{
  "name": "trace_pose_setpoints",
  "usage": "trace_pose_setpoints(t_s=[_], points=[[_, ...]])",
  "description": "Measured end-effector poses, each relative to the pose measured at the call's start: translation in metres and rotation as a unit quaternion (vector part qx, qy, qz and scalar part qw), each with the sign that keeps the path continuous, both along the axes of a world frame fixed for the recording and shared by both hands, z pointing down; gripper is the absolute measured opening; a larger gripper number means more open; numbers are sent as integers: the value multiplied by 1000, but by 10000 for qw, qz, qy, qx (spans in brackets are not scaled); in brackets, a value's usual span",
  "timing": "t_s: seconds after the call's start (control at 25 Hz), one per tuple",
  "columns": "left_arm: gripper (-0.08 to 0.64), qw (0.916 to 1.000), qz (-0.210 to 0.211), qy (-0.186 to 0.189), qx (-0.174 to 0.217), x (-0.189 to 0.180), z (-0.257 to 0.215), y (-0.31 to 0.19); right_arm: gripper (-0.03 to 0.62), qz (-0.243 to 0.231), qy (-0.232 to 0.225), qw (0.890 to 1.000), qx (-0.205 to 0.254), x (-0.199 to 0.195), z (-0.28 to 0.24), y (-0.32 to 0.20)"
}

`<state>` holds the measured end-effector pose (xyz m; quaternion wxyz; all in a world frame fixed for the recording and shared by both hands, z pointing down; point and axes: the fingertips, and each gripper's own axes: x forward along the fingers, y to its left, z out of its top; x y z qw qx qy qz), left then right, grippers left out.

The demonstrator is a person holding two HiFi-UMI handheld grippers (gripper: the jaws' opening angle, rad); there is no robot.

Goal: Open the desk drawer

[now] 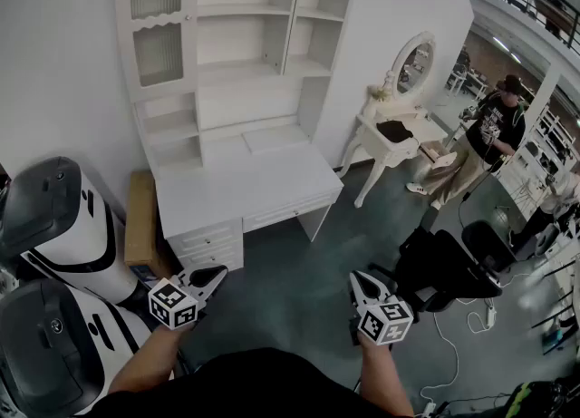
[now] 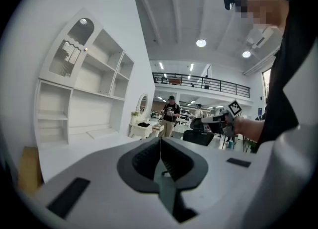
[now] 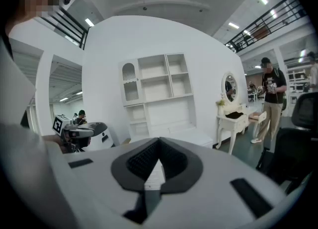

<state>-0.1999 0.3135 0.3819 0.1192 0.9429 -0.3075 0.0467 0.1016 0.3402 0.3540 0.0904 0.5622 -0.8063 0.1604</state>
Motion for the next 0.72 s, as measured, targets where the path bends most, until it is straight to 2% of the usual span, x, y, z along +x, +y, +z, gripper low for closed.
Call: trace_pose_setpoints(t_s=[0.44, 0.72], points=[[12, 9998, 205, -14, -38, -7, 1, -19, 3, 137, 234, 9996, 58, -16, -1, -8], [12, 9994, 296, -19, -180, -3, 11, -28, 2, 348, 11, 9992, 176, 4, -10, -8]])
